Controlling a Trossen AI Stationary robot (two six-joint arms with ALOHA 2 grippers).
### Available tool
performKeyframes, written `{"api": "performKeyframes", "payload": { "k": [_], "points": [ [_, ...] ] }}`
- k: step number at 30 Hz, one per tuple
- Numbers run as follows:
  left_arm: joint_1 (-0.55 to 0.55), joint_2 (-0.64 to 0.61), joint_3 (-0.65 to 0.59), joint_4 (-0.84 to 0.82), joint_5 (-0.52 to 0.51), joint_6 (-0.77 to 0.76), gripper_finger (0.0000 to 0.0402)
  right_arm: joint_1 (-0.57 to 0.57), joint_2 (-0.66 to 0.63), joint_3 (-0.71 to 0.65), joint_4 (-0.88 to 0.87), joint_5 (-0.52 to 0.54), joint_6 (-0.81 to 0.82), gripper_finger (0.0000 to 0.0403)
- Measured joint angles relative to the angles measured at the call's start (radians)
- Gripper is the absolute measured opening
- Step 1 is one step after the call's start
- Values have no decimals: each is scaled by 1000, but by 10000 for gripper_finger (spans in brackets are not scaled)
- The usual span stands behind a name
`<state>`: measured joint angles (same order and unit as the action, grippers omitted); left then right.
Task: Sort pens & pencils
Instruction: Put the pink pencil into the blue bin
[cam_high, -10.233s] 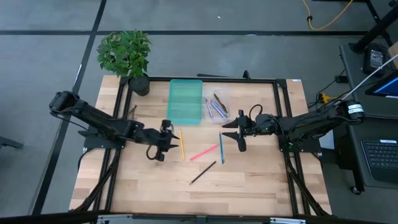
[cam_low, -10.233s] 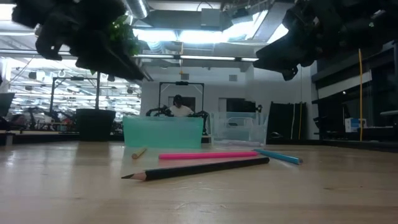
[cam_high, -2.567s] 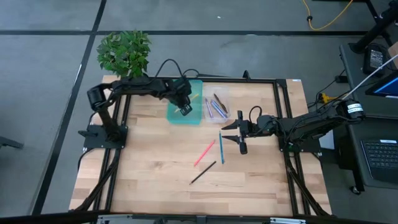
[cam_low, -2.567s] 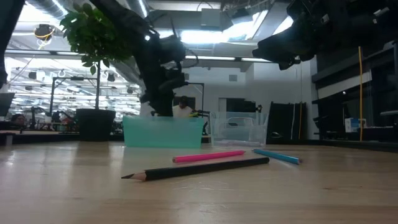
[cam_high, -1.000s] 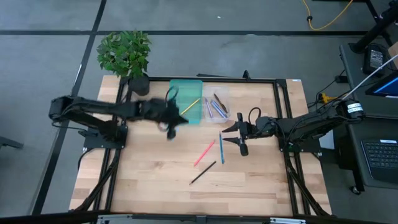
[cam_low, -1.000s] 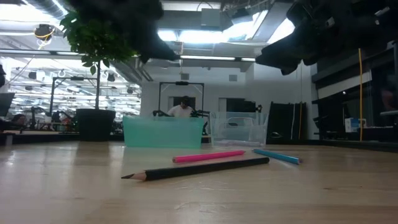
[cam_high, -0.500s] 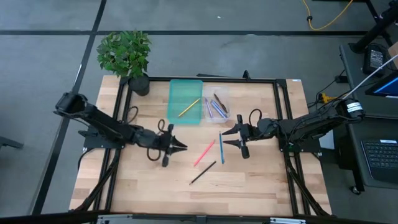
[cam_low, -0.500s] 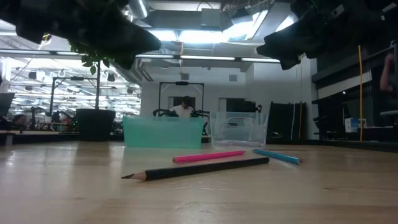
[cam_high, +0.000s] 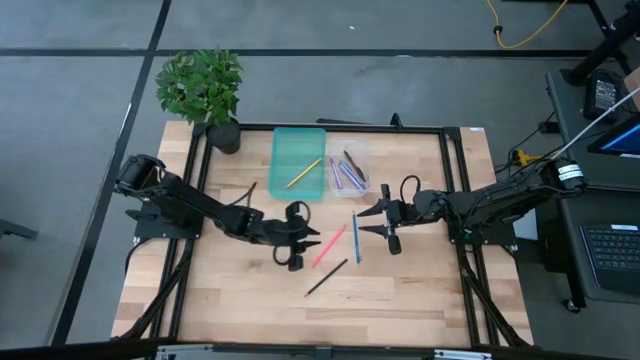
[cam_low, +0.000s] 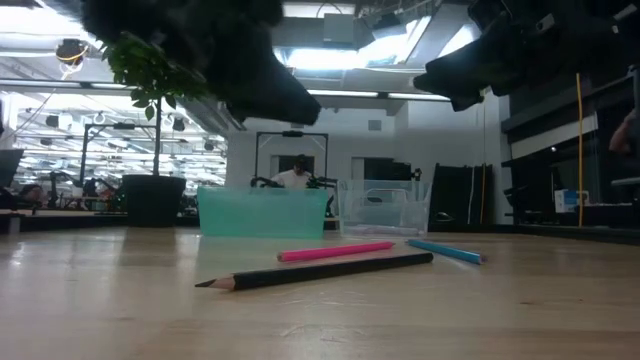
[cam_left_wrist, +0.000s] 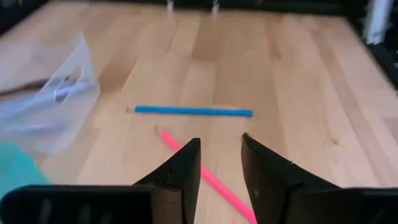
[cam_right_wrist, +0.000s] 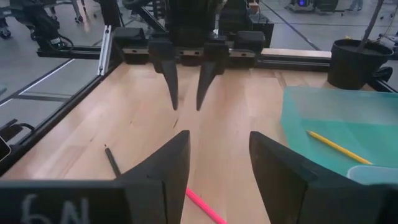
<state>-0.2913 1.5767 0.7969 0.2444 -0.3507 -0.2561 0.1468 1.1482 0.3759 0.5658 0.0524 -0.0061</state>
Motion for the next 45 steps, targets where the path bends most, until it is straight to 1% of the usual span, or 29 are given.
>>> {"api": "performKeyframes", "payload": {
  "k": [5,10,17,23,26,30,32,37,41,45],
  "points": [
    [18,69,103,-163,8,-66,110,-10,0,0,-12,1,-9,167],
    [37,155,211,-303,81,-126,110,-10,0,0,-12,1,-29,167],
    [59,271,380,-488,166,-137,110,-11,0,0,-12,9,-30,167],
    [88,358,487,-636,185,-187,110,-11,-23,0,-19,10,-33,167],
    [102,402,522,-658,195,-185,110,-11,-51,0,-43,10,-32,167],
    [122,439,554,-655,271,-188,110,-11,-84,0,-101,10,-30,167],
    [129,447,562,-658,284,-195,110,-11,-92,-1,-112,10,-30,167],
    [136,447,564,-657,287,-222,110,-11,-92,-1,-118,9,-23,167],
    [136,447,564,-686,286,-223,110,-8,-92,-1,-125,2,22,167],
    [136,447,564,-709,256,-233,110,15,-91,-1,-130,1,29,167]
  ]
}}
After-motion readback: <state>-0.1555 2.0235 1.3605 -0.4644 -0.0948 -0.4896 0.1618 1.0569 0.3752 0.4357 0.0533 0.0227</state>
